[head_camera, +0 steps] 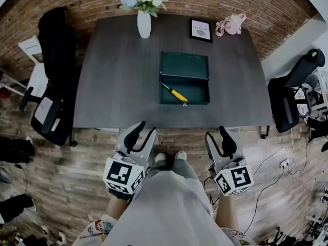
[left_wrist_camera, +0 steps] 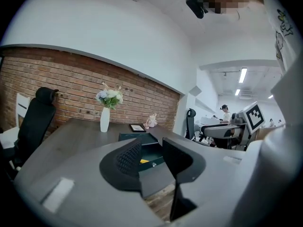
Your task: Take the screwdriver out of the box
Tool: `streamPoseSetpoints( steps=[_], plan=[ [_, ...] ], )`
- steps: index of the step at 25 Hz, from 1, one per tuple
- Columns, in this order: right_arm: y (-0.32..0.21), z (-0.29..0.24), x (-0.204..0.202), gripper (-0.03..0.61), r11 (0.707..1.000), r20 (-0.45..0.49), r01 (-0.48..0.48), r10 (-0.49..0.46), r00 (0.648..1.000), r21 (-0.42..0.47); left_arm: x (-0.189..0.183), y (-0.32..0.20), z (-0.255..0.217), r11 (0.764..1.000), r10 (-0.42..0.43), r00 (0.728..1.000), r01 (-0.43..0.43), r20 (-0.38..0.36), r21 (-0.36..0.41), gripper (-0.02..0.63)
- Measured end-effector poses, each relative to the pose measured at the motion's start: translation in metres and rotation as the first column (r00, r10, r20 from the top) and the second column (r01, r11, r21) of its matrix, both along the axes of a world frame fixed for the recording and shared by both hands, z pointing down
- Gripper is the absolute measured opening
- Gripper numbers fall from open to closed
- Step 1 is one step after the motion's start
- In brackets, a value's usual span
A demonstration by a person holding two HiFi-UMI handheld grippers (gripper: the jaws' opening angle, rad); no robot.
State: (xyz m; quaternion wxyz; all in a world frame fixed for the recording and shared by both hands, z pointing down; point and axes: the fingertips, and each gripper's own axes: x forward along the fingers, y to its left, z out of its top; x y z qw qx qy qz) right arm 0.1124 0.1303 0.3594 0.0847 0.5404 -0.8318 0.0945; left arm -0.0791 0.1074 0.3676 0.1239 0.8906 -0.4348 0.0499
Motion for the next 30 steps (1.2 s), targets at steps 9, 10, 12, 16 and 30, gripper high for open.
streamPoseSetpoints(
  steps=[9,10,12,16,30],
  plan=[
    [-0.03,0.011,-0.001,0.23,0.998,-0.007,0.036,-0.036,0.999,-0.05,0.002,-0.029,0.012,1.0,-0.01,1.0,0.01,-0.005,-0.021,0.153],
    [-0.035,0.011,0.0,0.23,0.998,-0.008,0.042,-0.043,0.999,-0.052,0.003,-0.034,0.013,1.0,-0.014,1.0,0.014,-0.006,-0.022,0.153],
    [-0.046,0.014,0.002,0.23,0.997,-0.003,0.052,-0.052,0.999,-0.056,0.005,-0.044,0.014,1.0,-0.018,1.0,0.018,-0.006,-0.024,0.153],
    [-0.079,0.016,0.009,0.23,0.997,0.011,0.061,-0.061,0.998,-0.05,0.015,-0.073,0.013,0.999,-0.024,1.0,0.024,0.006,-0.024,0.153],
    [-0.201,-0.014,0.039,0.229,0.985,0.026,0.17,-0.171,0.985,0.021,0.052,-0.183,-0.02,0.991,-0.126,0.991,0.124,0.034,0.06,0.152]
  ],
)
